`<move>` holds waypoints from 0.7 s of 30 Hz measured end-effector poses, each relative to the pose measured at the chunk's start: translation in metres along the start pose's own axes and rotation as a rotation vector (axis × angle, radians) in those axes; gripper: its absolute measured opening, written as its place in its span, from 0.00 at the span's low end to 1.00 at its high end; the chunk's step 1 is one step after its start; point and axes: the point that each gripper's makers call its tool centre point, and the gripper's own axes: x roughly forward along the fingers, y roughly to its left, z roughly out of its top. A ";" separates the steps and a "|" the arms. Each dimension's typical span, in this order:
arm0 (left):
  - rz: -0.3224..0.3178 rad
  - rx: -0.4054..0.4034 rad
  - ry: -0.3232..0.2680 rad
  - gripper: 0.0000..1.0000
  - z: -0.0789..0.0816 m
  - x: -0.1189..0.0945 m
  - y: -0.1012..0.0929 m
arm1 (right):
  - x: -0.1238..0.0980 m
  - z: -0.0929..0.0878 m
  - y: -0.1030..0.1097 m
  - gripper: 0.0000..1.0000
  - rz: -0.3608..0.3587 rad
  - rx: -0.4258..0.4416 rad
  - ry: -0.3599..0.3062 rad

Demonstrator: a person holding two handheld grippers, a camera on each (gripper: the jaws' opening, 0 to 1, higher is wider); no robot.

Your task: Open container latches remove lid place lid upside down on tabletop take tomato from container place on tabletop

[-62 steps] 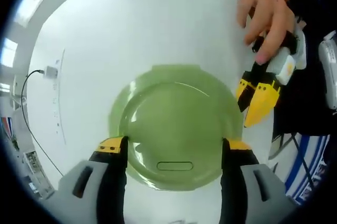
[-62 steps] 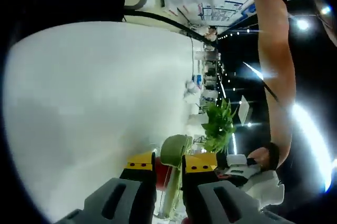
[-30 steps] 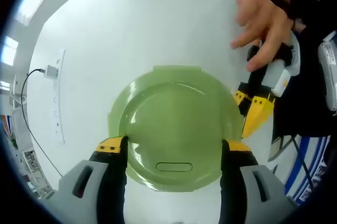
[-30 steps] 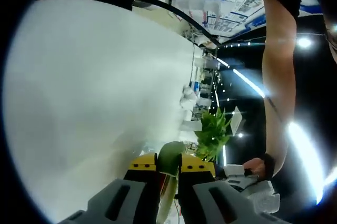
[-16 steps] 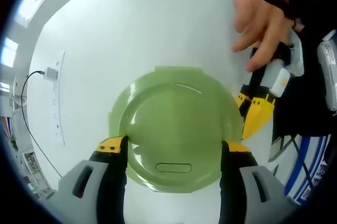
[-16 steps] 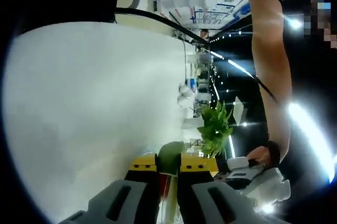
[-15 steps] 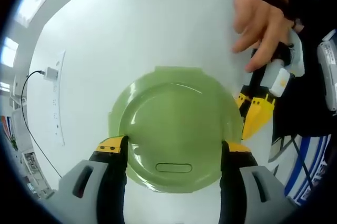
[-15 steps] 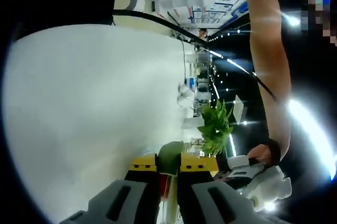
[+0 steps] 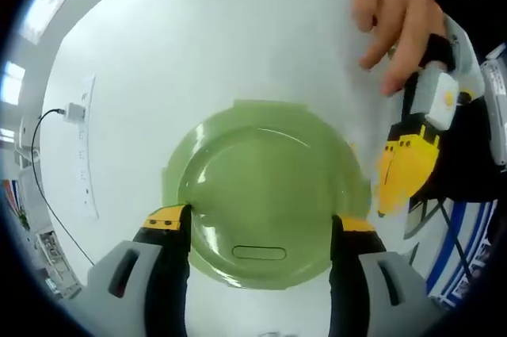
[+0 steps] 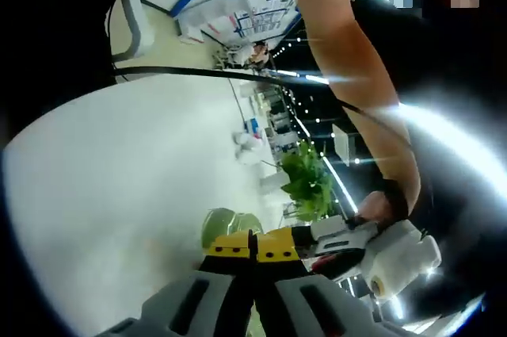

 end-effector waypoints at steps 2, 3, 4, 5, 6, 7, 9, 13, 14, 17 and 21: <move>0.000 0.002 -0.001 0.66 0.000 0.000 0.000 | 0.000 0.001 0.007 0.00 0.025 -0.008 -0.003; 0.000 0.004 0.000 0.65 0.000 0.000 0.001 | 0.001 0.001 0.008 0.00 0.022 0.003 -0.003; 0.000 0.003 0.003 0.65 0.000 0.000 0.000 | 0.001 0.002 0.008 0.00 0.020 0.014 -0.006; 0.001 0.004 0.006 0.65 0.000 0.000 0.000 | 0.000 0.002 0.008 0.00 0.023 0.020 -0.005; 0.002 0.004 0.010 0.65 0.000 0.000 0.000 | 0.000 0.002 0.007 0.00 0.020 0.016 -0.005; 0.002 0.004 0.013 0.65 0.000 0.000 0.000 | 0.000 0.003 0.006 0.00 0.015 0.006 -0.006; 0.002 -0.001 0.016 0.66 0.000 0.000 0.000 | -0.001 0.004 0.005 0.00 0.016 0.007 -0.013; 0.001 -0.012 0.000 0.66 -0.001 0.000 0.000 | -0.004 0.000 0.006 0.00 0.030 0.124 -0.006; 0.001 -0.015 -0.008 0.66 -0.001 -0.001 0.000 | -0.006 -0.002 0.008 0.00 0.045 0.177 0.006; 0.000 -0.024 -0.033 0.66 -0.001 -0.001 0.000 | -0.009 -0.007 0.009 0.00 0.053 0.269 0.030; 0.001 -0.041 -0.054 0.66 0.000 -0.001 0.000 | -0.013 -0.010 0.004 0.00 0.032 0.405 0.051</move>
